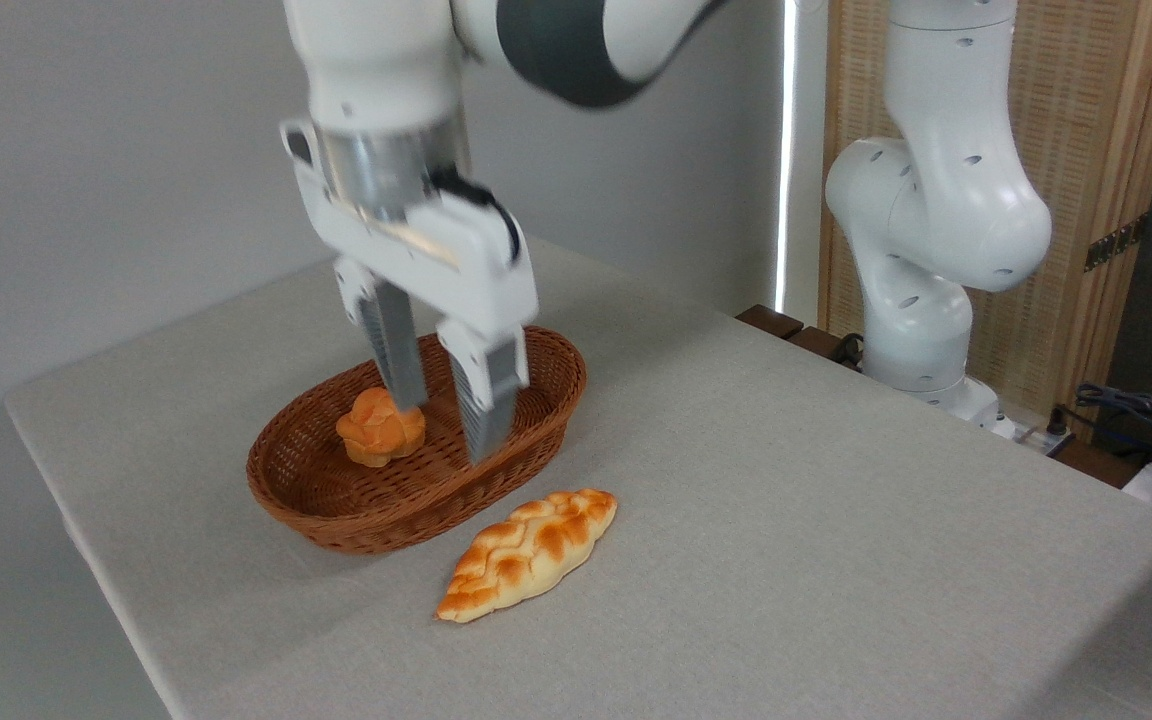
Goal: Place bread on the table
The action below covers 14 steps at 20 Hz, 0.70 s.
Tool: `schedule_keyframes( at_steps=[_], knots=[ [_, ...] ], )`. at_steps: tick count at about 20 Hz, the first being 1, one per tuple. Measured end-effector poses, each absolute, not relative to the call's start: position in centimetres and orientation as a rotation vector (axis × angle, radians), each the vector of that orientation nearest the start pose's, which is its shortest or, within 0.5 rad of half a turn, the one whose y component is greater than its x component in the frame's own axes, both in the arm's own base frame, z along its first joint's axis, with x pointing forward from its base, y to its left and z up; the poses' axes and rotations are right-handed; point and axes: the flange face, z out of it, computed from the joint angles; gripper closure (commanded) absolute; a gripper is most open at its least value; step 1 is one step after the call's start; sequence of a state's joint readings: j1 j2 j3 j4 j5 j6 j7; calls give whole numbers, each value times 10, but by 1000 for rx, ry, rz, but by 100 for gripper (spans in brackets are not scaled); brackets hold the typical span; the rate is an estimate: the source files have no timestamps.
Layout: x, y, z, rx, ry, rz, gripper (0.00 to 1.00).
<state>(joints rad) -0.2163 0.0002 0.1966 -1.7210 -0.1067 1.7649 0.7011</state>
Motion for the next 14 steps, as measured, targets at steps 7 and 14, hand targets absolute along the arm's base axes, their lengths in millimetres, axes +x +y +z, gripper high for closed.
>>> schedule_keyframes(
  at_steps=[7, 14],
  knots=[
    [570, -33, 577, -3004, 1141, -144, 0],
    [572, -42, 573, -2933, 1174, -101, 0]
  ],
)
